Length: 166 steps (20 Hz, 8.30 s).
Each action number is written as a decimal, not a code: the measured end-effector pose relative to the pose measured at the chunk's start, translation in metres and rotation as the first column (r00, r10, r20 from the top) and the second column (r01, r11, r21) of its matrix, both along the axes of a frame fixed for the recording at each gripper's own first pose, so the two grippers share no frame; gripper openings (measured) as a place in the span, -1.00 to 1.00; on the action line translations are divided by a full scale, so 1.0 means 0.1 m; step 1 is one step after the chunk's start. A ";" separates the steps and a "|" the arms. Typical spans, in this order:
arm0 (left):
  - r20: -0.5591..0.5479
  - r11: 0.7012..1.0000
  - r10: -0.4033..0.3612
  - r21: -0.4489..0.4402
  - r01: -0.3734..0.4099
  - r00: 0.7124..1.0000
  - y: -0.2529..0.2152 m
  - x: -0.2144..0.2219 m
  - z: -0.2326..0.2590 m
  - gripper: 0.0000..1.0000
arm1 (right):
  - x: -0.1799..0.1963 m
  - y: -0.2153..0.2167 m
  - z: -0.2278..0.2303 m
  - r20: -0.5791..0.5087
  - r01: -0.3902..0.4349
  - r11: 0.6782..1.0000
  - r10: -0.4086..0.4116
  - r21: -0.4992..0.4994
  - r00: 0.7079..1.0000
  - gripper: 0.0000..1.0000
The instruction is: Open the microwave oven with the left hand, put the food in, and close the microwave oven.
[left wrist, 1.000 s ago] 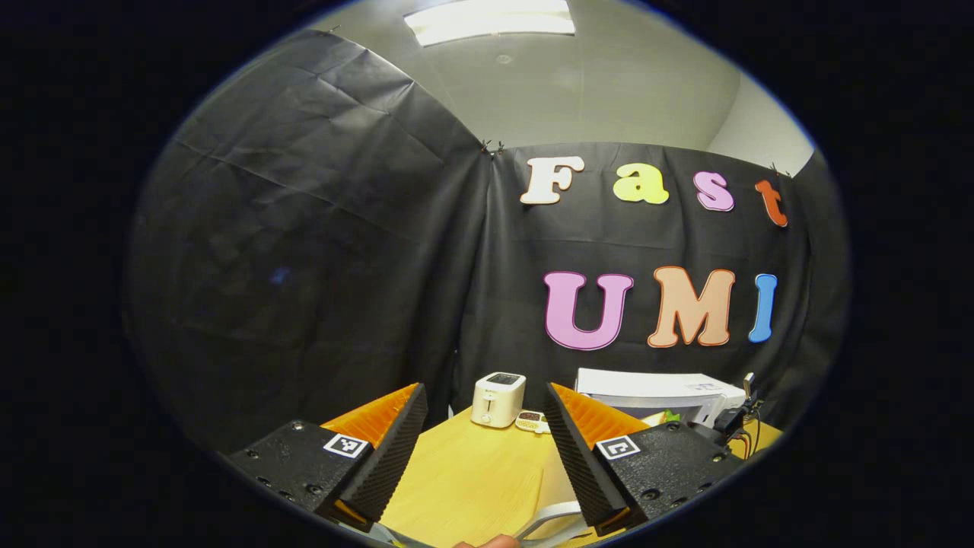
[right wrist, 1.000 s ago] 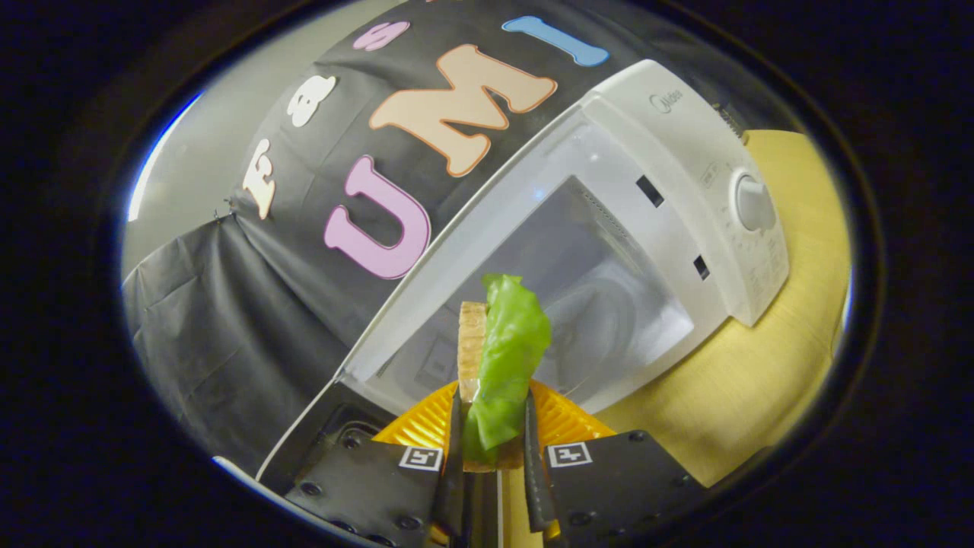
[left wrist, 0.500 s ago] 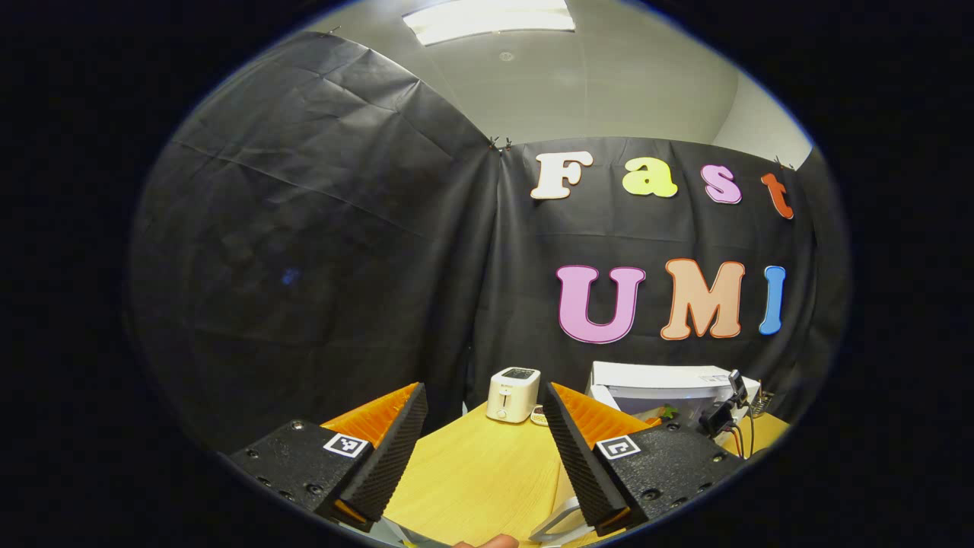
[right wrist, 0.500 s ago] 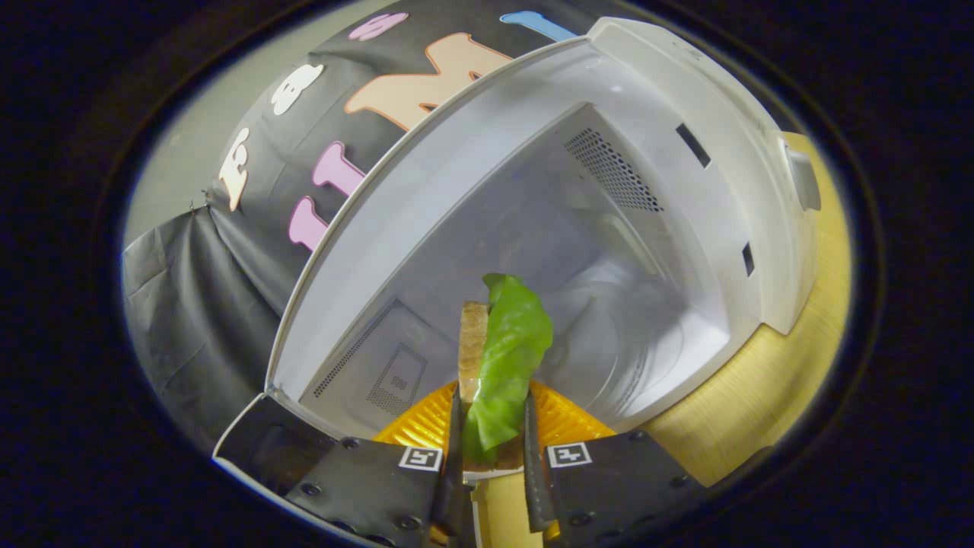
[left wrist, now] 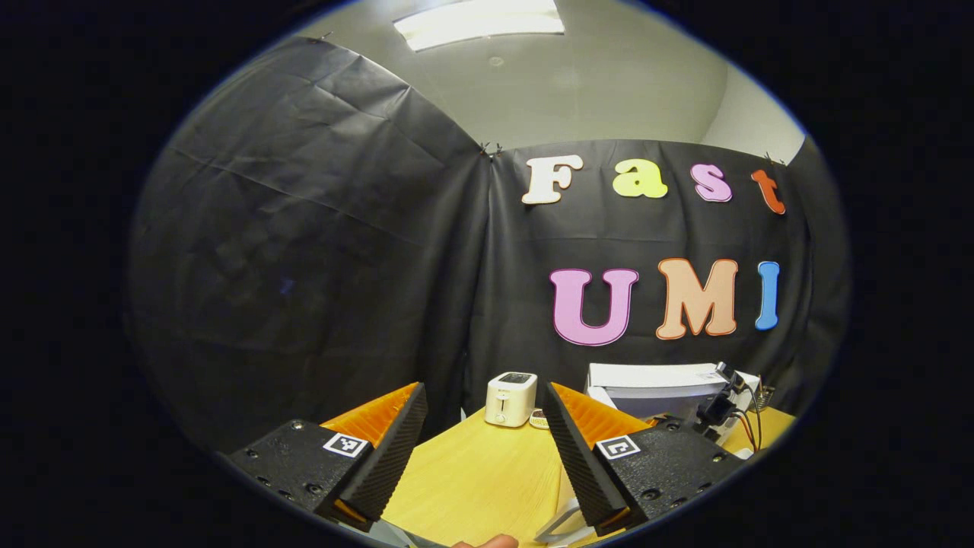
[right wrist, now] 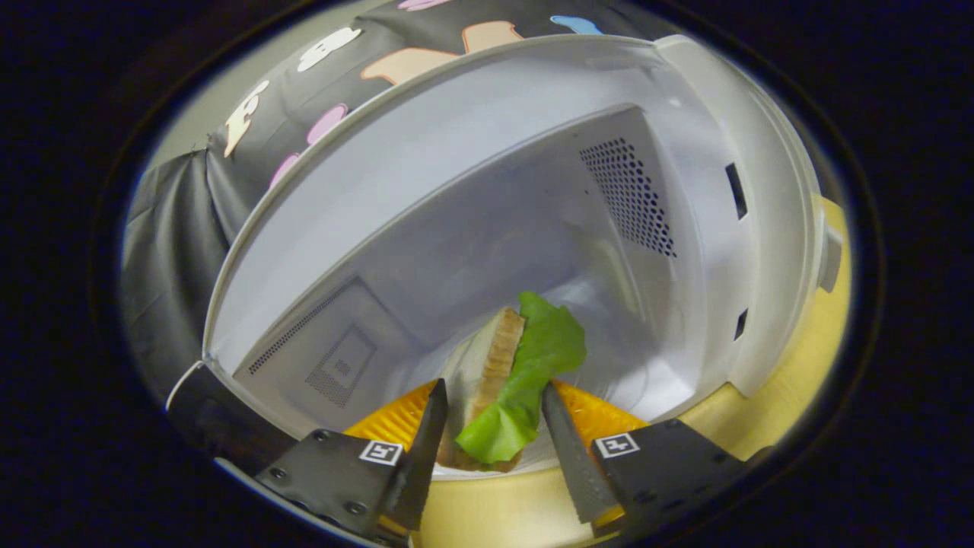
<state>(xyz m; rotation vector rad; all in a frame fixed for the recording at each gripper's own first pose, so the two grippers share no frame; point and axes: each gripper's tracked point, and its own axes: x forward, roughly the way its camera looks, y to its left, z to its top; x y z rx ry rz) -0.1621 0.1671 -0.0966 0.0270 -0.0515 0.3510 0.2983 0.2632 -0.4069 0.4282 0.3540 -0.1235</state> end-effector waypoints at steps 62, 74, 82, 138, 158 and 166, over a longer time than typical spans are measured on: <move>-0.290 0.930 -0.367 -0.108 0.350 0.884 -1.40 0.29 -1.26 -0.99 | -3.18 -3.06 3.52 0.343 0.111 0.918 0.028 -0.380 0.939 0.82; -0.245 0.864 -0.504 -0.156 0.479 0.828 -2.26 0.65 -1.38 -0.99 | -3.16 -3.08 3.35 0.302 0.069 0.921 0.054 -0.384 0.952 0.82; -0.245 0.842 -0.540 -0.135 0.523 0.806 -2.81 1.07 -1.50 -0.99 | -3.12 -3.16 3.26 0.291 0.062 0.927 0.053 -0.371 0.955 0.82; -0.238 0.834 -0.545 -0.256 0.489 0.804 -3.68 2.64 -2.01 -0.98 | -3.09 -3.08 2.92 0.218 0.000 0.905 0.103 -0.426 0.970 0.83; -0.188 0.849 -0.527 -0.147 0.507 0.829 -2.86 1.76 -0.59 0.59 | -2.98 -2.54 2.98 0.273 -0.082 0.906 0.210 -0.415 0.939 0.83; -0.147 0.908 -0.418 -0.052 0.415 0.897 -2.32 1.62 0.05 0.92 | -3.04 -2.46 3.20 0.230 -0.130 0.897 0.245 -0.423 0.942 0.83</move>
